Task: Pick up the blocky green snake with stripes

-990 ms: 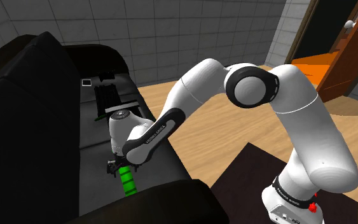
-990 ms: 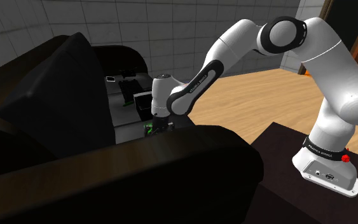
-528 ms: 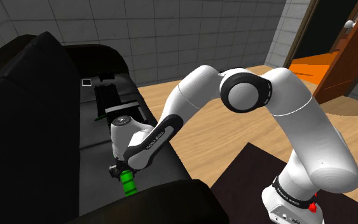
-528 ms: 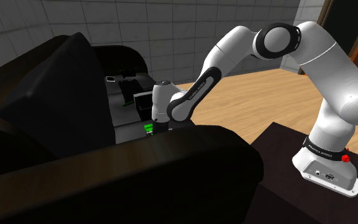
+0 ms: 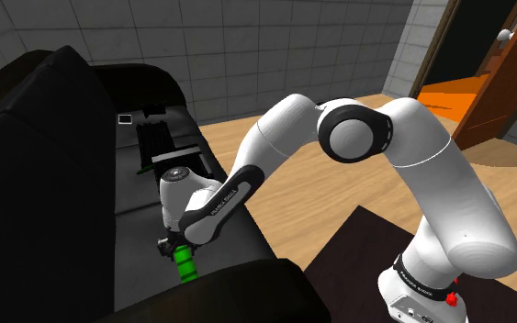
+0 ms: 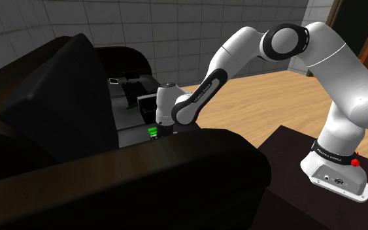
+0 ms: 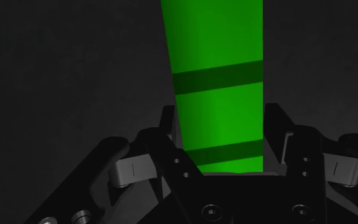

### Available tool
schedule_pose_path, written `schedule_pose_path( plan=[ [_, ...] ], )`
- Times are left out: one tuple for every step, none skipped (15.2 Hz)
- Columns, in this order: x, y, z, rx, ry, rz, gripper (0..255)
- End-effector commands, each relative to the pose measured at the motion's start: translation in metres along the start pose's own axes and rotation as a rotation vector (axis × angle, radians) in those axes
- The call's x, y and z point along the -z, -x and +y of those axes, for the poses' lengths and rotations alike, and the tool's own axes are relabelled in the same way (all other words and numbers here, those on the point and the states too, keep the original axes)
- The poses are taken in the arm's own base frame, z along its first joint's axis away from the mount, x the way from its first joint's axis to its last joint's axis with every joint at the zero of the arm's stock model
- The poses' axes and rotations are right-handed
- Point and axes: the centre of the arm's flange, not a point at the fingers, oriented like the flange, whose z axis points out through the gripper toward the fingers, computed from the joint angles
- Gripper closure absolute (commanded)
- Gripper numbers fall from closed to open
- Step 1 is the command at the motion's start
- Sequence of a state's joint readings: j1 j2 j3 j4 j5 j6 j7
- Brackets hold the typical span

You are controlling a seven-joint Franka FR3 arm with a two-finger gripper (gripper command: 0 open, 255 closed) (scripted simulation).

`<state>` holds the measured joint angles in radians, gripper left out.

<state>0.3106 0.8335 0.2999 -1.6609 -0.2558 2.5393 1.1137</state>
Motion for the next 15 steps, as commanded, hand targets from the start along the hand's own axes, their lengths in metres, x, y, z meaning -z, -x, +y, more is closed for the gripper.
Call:
schedule_pose_path(
  plan=[
    [-0.001,0.000,0.000,-0.002,0.000,-0.001,255],
    [0.004,0.000,-0.001,-0.002,0.000,-0.001,255],
    [0.010,0.000,-0.001,-0.002,0.001,-0.001,255],
    [0.015,0.000,-0.002,-0.002,0.000,-0.001,255],
    [0.020,0.000,-0.002,-0.002,0.000,-0.001,255],
    [0.025,0.000,-0.003,-0.002,0.000,-0.001,255],
    [0.031,0.000,-0.003,-0.002,0.000,-0.001,255],
    [0.036,0.000,-0.004,-0.002,0.000,-0.001,255],
    [0.041,0.000,-0.005,-0.002,0.000,-0.001,255],
    [0.046,0.000,-0.005,-0.002,0.000,-0.001,255],
    [0.052,0.000,-0.006,-0.002,0.000,-0.001,255],
    [0.057,0.000,-0.006,-0.002,0.000,-0.001,255],
    [0.062,0.000,-0.007,-0.002,0.000,-0.001,255],
    [0.067,0.000,-0.008,-0.002,0.000,-0.001,255],
    [0.073,0.000,-0.008,-0.002,0.000,-0.001,255]
  ],
)
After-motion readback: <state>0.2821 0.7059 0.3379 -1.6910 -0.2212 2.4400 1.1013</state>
